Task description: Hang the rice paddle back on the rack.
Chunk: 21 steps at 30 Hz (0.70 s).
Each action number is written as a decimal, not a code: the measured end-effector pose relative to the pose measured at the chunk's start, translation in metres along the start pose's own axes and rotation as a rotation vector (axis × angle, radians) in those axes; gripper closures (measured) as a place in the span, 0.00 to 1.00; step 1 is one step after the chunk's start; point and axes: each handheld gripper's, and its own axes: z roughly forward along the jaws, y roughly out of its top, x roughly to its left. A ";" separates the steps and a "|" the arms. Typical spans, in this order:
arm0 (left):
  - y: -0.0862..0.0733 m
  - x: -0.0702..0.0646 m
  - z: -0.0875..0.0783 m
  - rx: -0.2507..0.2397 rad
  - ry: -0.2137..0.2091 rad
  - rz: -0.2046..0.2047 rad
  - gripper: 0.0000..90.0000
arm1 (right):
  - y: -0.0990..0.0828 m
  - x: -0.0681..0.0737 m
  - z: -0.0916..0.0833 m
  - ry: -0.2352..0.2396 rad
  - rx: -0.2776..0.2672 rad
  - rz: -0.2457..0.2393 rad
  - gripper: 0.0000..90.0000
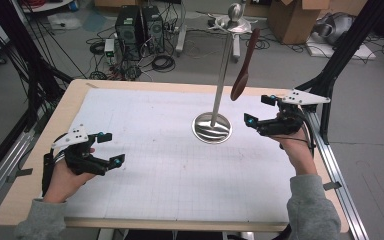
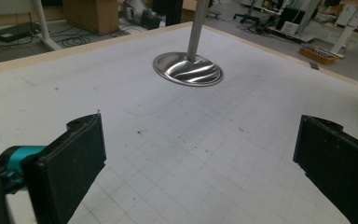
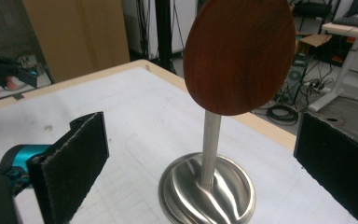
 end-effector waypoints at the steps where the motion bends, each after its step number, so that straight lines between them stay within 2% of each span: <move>1: 0.000 0.000 0.000 0.001 0.000 0.001 0.03 | -0.001 0.001 0.000 0.004 0.001 0.005 0.02; 6: 0.000 0.000 0.000 0.003 0.003 0.001 0.03 | -0.008 0.002 0.001 0.002 0.005 0.004 0.02; 16: -0.001 0.001 -0.001 0.006 0.010 0.001 0.03 | -0.036 -0.003 0.003 -0.002 0.019 0.050 0.02; 21: -0.002 0.001 -0.001 0.007 0.011 0.001 0.03 | -0.042 -0.005 0.000 0.003 0.012 0.062 0.02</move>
